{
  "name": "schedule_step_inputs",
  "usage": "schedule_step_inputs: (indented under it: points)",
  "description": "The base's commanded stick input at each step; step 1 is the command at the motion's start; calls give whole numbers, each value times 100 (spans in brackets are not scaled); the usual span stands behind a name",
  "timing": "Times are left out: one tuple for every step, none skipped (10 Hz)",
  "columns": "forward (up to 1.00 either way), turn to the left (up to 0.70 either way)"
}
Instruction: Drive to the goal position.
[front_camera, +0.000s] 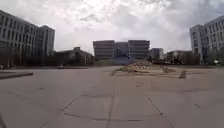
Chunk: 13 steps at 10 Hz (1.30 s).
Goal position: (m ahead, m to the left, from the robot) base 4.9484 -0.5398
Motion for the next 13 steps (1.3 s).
schedule_step_inputs:
  points:
    - [70, 0]
    - [70, 0]
    - [70, 0]
    - [70, 0]
    - [70, 0]
    - [70, 0]
    - [70, 0]
    - [70, 0]
    - [70, 0]
    - [70, 0]
    - [70, 0]
    - [70, 0]
    - [70, 0]
